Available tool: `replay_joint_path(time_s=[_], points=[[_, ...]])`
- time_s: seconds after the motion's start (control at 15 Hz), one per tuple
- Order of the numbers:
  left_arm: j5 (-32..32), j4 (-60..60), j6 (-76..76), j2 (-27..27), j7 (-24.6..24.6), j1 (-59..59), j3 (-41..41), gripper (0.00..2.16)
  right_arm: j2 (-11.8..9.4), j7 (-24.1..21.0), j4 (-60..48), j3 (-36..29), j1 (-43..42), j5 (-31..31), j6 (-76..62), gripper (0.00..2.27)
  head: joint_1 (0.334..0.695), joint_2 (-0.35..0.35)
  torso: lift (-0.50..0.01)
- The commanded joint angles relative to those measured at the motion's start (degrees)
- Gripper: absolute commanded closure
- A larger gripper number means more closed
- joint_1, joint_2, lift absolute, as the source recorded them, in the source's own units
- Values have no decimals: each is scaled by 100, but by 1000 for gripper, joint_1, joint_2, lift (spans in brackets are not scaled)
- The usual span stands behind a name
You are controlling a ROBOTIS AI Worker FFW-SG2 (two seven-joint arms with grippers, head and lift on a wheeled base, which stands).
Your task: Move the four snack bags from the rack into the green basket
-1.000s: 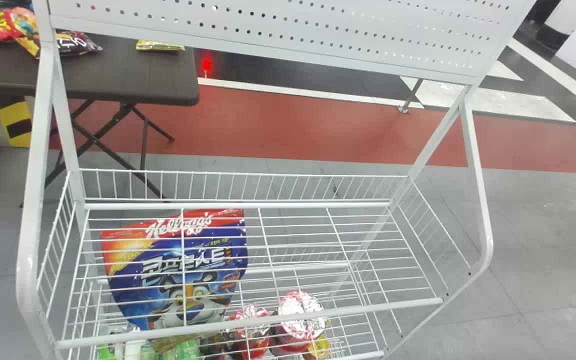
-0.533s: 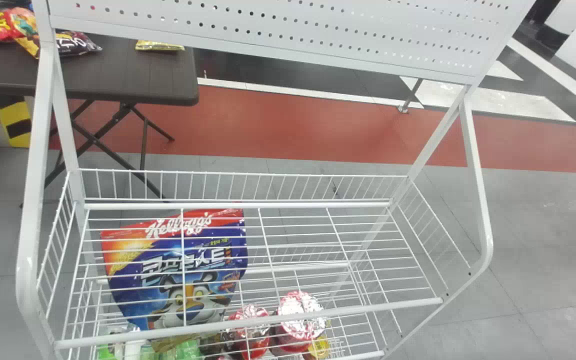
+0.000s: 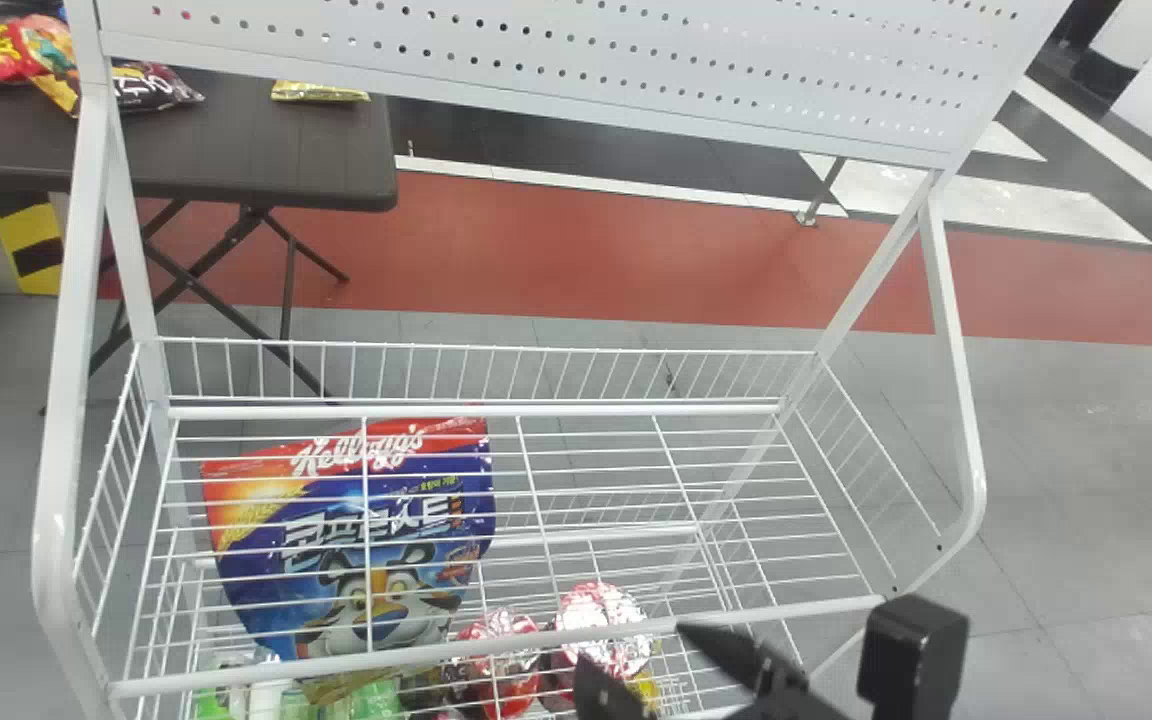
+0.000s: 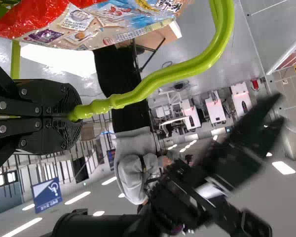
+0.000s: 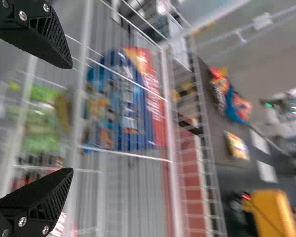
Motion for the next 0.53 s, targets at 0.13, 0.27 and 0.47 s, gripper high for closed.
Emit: replay_joint_path(time_s=[0.13, 0.27, 0.47], points=[[0, 35, -18, 21, -18, -8, -56, 1578, -3, -996, 227, 912, 93, 1127, -2139, 53, 695, -350, 0], [0, 53, -18, 21, -44, -8, -56, 1578, -12, -1101, 438, 1000, 101, 1241, -2649, 46, 695, -350, 0], [9, 62, -53, 21, -44, -8, -65, 1578, -21, -1101, 421, 974, 145, 1197, -2772, 36, 695, -350, 0]])
